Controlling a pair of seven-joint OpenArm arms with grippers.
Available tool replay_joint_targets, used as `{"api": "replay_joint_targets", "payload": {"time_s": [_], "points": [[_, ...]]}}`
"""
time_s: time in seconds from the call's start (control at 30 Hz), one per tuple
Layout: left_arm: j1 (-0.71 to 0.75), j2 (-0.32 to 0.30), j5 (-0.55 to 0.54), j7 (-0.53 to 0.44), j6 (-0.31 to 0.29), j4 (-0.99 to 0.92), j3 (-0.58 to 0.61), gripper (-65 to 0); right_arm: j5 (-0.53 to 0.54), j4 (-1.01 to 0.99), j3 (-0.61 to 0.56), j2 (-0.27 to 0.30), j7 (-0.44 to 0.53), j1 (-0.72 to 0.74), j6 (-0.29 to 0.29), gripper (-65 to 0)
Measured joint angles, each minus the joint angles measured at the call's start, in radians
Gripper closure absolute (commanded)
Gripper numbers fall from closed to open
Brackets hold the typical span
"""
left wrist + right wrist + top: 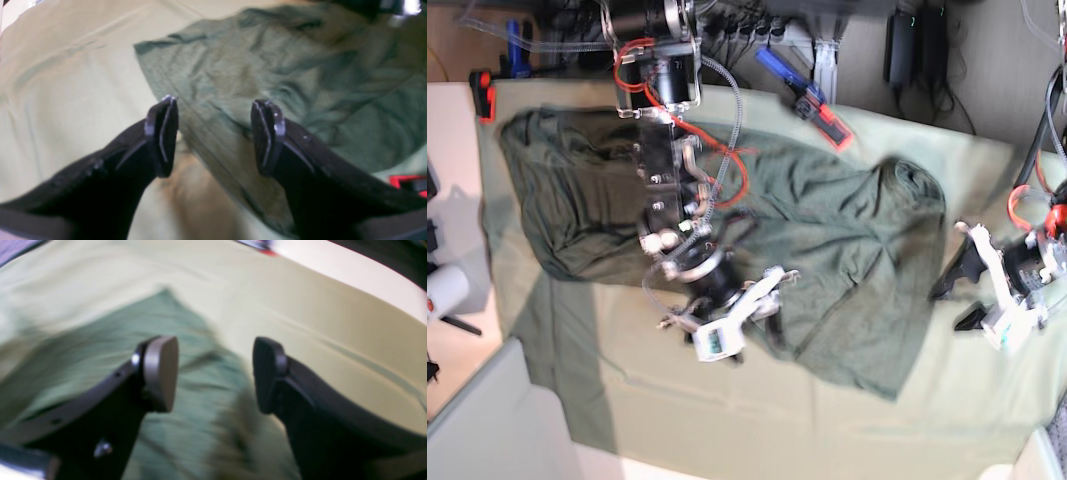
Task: Fold the T-shirt properly
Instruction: 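Open the right gripper, withdraw it, and bring the left gripper to the shirt, then lower the left gripper and pinch the shirt's other side edge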
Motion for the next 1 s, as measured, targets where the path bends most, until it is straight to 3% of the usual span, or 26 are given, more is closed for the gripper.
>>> {"api": "replay_joint_targets", "payload": {"time_s": [0.17, 0.33, 0.47, 0.73, 1.0], "points": [[-0.162, 0.058, 0.058, -0.038, -0.002, -0.264, 0.089, -38.1, 0.134, 0.001, 0.21, 0.035, -0.071, 0.001, -0.002, -35.6], [-0.315, 0.084, 0.074, -0.133, 0.01, -0.52, 0.093, -38.0, 0.219, 0.001, 0.317, 0.081, -0.187, 0.0, -0.006, -35.6], [-0.387, 0.103, 0.124, -0.171, 0.014, -0.692, 0.091, -38.1, 0.25, 0.001, 0.333, 0.087, -0.265, -0.001, -0.004, -35.6], [-0.486, 0.209, 0.169, -0.231, 0.018, -0.954, 0.092, -38.1, 0.281, 0.001, 0.332, 0.089, -0.265, -0.026, -0.004, -35.6], [-0.5, 0.241, 0.207, -0.27, 0.069, -0.988, 0.093, -38.0, 0.295, 0.001, 0.332, 0.084, -0.266, -0.031, -0.004, -35.6]]}}
